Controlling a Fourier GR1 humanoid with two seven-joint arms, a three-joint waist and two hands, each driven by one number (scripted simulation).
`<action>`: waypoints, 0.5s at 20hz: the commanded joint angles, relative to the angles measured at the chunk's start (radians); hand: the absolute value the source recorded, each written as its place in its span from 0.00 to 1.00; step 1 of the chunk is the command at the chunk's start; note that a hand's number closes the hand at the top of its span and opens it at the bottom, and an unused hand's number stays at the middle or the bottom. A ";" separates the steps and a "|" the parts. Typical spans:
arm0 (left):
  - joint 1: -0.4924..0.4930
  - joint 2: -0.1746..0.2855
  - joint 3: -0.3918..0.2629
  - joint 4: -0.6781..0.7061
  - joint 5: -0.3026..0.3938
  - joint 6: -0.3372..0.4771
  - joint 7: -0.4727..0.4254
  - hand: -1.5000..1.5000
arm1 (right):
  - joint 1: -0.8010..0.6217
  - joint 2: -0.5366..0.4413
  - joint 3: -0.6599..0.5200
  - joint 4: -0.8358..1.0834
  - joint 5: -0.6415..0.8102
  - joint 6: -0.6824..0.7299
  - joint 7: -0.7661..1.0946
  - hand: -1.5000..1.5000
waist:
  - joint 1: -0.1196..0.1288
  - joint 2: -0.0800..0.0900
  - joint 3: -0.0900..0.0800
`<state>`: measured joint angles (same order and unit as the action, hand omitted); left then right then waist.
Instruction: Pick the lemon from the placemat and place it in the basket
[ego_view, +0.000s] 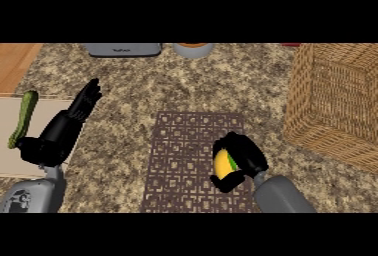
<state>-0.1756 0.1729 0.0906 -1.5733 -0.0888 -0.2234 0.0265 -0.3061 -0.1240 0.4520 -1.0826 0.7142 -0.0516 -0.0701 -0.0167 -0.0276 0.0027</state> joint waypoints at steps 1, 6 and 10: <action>0.026 0.003 0.004 -0.010 0.010 -0.010 -0.015 0.50 | 0.001 -0.135 -0.055 0.011 0.141 -0.070 0.233 1.00 | -0.019 0.011 -0.008; 0.019 0.016 0.019 -0.029 0.030 -0.026 0.005 0.50 | 0.149 -0.077 -0.008 -0.367 0.164 -0.005 0.469 1.00 | -0.007 0.019 -0.004; 0.021 0.004 0.009 -0.007 0.010 -0.011 -0.010 0.50 | 0.269 -0.042 -0.016 -0.614 0.075 -0.031 0.459 1.00 | -0.015 0.019 -0.004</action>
<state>-0.1480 0.1819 0.1008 -1.5916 -0.0755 -0.2388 0.0143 -0.1276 -0.1793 0.4319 -1.4725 0.8205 -0.0882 0.3242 -0.0254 -0.0112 -0.0011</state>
